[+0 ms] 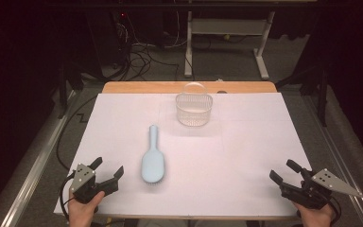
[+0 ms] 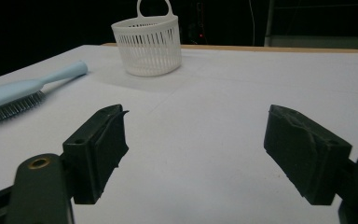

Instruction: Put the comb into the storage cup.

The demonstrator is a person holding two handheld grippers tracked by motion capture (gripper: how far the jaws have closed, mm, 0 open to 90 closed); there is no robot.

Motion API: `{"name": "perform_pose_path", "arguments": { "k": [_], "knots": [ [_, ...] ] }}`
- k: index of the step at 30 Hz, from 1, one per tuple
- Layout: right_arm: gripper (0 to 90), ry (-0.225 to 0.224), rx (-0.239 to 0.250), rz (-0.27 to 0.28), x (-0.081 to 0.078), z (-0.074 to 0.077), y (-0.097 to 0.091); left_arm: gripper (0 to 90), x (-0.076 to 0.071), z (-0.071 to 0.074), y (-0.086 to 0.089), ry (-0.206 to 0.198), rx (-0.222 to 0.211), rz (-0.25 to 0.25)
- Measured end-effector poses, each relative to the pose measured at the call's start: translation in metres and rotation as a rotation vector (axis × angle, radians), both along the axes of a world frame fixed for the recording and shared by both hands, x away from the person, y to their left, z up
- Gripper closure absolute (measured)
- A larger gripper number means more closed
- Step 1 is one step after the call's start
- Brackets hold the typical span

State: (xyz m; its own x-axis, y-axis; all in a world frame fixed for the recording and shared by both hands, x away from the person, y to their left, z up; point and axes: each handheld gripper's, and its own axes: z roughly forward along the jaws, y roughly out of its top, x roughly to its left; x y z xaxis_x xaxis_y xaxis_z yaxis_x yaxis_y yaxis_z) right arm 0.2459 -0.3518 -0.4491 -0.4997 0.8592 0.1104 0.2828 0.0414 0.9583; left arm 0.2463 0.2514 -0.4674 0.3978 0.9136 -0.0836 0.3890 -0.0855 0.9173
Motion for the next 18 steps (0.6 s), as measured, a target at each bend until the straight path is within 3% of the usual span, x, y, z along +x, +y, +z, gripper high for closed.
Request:
{"name": "perform_pose_path", "arguments": {
  "k": [18],
  "knots": [
    [21.4, 0.003, -0.005, 0.005, 0.0002, -0.0003, 0.0009, 16.0, 0.0004, 0.0003, 0.0003, 0.003, -0.008, -0.007]
  ]
}}
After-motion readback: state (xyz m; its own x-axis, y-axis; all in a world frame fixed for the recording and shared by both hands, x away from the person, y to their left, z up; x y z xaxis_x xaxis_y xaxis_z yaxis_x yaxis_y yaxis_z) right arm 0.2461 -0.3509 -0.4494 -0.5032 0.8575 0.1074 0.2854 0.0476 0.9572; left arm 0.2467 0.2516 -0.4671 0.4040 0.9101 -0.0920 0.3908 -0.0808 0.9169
